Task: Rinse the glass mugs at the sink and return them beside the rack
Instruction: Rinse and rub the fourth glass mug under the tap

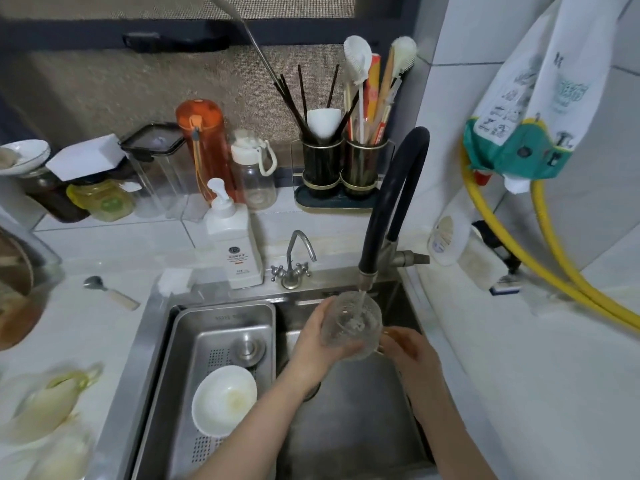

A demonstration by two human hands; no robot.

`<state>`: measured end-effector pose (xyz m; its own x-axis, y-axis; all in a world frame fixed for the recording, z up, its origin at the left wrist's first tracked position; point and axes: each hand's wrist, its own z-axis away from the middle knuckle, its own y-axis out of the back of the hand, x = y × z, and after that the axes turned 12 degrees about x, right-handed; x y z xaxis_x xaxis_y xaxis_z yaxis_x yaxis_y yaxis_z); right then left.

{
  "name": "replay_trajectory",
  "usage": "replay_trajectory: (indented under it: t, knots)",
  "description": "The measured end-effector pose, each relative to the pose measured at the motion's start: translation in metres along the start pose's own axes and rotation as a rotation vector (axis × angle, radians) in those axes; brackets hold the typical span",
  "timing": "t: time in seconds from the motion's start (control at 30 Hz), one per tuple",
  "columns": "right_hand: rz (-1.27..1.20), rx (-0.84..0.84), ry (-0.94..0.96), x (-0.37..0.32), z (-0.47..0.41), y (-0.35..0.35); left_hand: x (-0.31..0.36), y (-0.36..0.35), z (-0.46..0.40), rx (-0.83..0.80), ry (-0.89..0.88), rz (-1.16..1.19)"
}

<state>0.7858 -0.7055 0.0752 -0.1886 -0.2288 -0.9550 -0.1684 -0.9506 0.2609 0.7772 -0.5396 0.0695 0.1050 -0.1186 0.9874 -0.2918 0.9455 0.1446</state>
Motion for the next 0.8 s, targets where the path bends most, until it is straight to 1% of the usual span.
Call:
replay_trajectory:
  t: [0.13,0.27,0.37,0.53,0.6,0.73,0.8]
  knots:
    - [-0.023,-0.041,0.003,0.004,0.001,-0.012,-0.006,0.019,-0.004,-0.002,-0.002,-0.010]
    - [0.022,-0.011,0.024,0.005,-0.002,-0.008,0.000,0.010,-0.003,0.021,0.003,-0.006]
    - [0.039,0.021,0.018,0.015,0.005,0.003,-0.003,0.002,0.009,-0.023,-0.001,0.007]
    - [0.031,-0.052,0.011,0.015,0.003,-0.010,-0.017,0.018,0.005,0.044,0.074,0.011]
    - [-0.005,-0.018,-0.004,0.010,-0.005,-0.009,-0.011,0.010,-0.003,0.061,0.075,0.002]
    - [-0.052,0.052,0.002,0.014,-0.004,0.010,-0.005,-0.008,0.003,0.001,0.055,0.019]
    - [-0.024,0.015,0.023,0.015,0.002,0.011,-0.015,-0.003,0.006,0.010,0.076,0.025]
